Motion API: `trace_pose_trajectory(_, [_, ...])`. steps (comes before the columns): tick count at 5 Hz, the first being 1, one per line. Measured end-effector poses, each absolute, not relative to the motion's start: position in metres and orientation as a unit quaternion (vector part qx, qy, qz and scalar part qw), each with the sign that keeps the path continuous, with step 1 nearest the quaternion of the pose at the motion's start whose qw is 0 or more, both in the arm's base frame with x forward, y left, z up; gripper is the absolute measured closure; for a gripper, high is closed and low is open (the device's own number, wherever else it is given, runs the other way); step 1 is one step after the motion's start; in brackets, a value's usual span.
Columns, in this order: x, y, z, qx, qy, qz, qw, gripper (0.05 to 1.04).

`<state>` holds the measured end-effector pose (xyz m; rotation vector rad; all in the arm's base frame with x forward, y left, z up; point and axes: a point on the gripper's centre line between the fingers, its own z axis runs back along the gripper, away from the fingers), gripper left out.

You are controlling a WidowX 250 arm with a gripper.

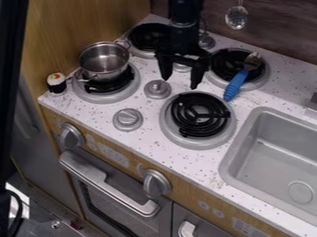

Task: Put the blue spoon on top of the lower left burner

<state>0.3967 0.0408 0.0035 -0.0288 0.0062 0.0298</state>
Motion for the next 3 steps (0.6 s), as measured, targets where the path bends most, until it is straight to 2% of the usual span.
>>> trace_pose_trajectory(1, [0.405, 0.016, 0.004, -0.029, -0.018, -0.004, 0.999, 0.085])
trace_pose_trajectory(2, [0.422, 0.001, 0.012, -0.052, -0.057, -0.011, 0.997, 0.085])
trace_pose_trajectory(3, [0.434, -0.005, -0.011, -0.071, -0.073, -0.005, 0.995, 0.086])
